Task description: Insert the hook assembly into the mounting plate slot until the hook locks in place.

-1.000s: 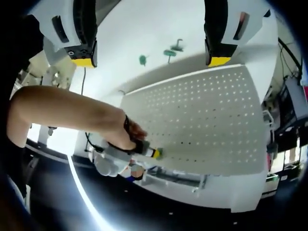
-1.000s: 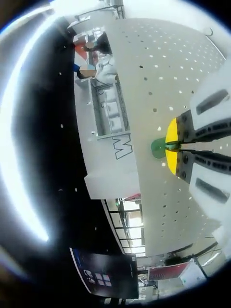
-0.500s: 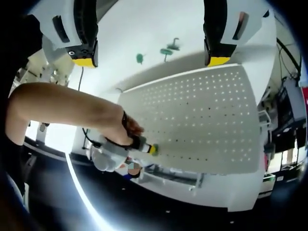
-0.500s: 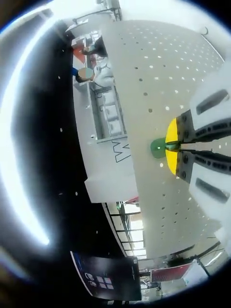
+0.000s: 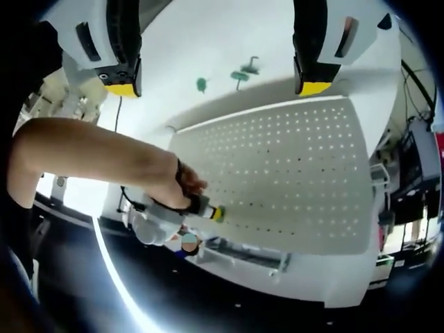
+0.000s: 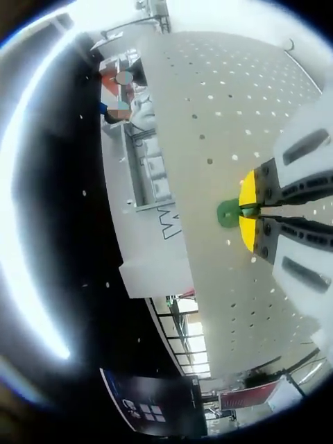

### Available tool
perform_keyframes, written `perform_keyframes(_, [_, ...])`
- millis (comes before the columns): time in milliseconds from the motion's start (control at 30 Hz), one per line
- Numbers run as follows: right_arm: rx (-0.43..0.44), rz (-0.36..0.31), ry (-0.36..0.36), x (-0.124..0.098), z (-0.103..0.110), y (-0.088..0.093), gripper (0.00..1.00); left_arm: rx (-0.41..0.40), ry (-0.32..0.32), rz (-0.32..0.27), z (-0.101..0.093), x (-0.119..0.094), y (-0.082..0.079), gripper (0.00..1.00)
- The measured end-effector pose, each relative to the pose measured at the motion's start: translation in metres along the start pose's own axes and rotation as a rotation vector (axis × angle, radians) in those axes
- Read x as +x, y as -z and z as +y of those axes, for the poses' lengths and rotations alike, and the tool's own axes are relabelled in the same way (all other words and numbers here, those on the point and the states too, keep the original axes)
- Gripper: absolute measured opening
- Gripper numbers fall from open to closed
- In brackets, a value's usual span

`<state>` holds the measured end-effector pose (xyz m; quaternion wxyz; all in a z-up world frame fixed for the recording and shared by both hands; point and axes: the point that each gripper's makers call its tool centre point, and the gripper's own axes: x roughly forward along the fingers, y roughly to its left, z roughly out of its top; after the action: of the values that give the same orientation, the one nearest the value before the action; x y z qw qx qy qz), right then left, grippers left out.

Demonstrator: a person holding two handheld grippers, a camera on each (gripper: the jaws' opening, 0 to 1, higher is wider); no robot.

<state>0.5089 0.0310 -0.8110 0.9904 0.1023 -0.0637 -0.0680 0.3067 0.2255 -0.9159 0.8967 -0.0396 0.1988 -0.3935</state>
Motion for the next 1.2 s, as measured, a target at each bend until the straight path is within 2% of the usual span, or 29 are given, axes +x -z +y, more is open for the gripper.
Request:
perform_keyframes(67, [0.006,0.008,-0.003,0.0,-0.001,0.0,0.01,0.008,0.003,0.013,0.0,0.001,0.002,0.92])
perform_keyframes(133, [0.054,0.04,-0.019,0.002,-0.001,0.006,0.01,0.011,0.002,0.021,0.001,0.001,0.003,0.91])
perform_keyframes(167, [0.104,0.058,-0.03,0.002,0.0,0.01,0.01,0.01,-0.004,0.026,0.004,0.001,0.004,0.9])
perform_keyframes(200, [0.109,0.089,-0.039,0.002,0.0,0.015,0.0,0.007,-0.009,0.033,0.006,0.001,0.004,0.9])
perform_keyframes(300, [0.093,0.088,-0.032,0.002,-0.005,0.015,0.03,0.004,-0.019,0.033,0.009,0.001,0.002,0.91])
perform_keyframes(433, [0.082,0.068,-0.058,-0.001,-0.002,0.005,0.08,0.017,-0.031,0.029,0.011,0.0,-0.001,0.89])
perform_keyframes(500, [0.139,0.045,-0.065,-0.007,-0.001,-0.006,0.08,0.018,-0.033,0.028,0.01,-0.001,-0.002,0.9])
perform_keyframes(567, [0.126,0.018,-0.093,-0.013,0.003,-0.019,0.09,0.019,-0.037,0.033,0.01,-0.002,-0.001,0.9])
perform_keyframes(667, [0.129,0.018,-0.127,-0.02,0.003,-0.027,0.12,0.021,-0.044,0.045,0.01,-0.004,0.004,0.9])
perform_keyframes(833, [0.111,0.076,-0.2,-0.04,-0.002,-0.027,0.17,0.005,-0.071,0.077,0.015,-0.01,0.013,0.91])
perform_keyframes(900, [0.068,0.103,-0.224,-0.048,-0.004,-0.024,0.17,0.005,-0.081,0.094,0.017,-0.012,0.017,0.91])
perform_keyframes(967, [0.027,0.143,-0.261,-0.059,-0.005,-0.019,0.17,0.003,-0.082,0.11,0.017,-0.014,0.021,0.91])
perform_keyframes(1033, [0.063,0.224,-0.324,-0.073,0.0,-0.009,0.19,-0.008,-0.091,0.119,0.018,-0.015,0.024,0.92])
perform_keyframes(1067, [0.076,0.25,-0.33,-0.08,-0.001,-0.007,0.19,-0.018,-0.093,0.12,0.018,-0.015,0.026,0.91])
perform_keyframes(1100, [0.07,0.237,-0.326,-0.084,-0.003,-0.009,0.19,-0.03,-0.092,0.121,0.018,-0.016,0.028,0.91])
perform_keyframes(1200, [0.035,0.255,-0.362,-0.098,0.001,-0.006,0.21,-0.05,-0.091,0.124,0.017,-0.017,0.03,0.91])
